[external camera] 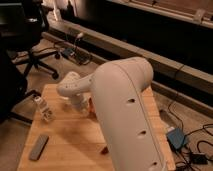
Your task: Push the ceramic bowl across the table
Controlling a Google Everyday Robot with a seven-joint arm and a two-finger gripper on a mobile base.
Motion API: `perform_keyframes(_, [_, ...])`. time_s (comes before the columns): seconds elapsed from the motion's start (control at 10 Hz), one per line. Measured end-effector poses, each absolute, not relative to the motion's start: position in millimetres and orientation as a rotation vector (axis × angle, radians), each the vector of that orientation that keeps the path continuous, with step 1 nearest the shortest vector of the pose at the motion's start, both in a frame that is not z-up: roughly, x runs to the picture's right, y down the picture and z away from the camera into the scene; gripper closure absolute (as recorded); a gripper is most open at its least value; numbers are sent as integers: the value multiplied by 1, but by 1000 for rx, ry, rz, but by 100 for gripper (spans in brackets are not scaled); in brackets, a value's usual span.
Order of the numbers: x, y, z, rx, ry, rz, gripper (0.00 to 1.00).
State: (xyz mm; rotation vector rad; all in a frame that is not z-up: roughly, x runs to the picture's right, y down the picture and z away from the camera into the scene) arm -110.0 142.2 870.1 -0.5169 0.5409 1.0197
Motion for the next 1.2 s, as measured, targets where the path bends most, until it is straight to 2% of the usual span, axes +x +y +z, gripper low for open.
perform_keyframes(0.4, [-73, 118, 881, -466, 590, 1100, 100])
perform_keyframes(1.0, [-13, 107, 888, -436, 659, 1227, 100])
perform_keyframes(1.1, [-11, 106, 888, -434, 659, 1228, 99])
perform_keyframes(1.2, [-14, 107, 888, -437, 659, 1228, 93])
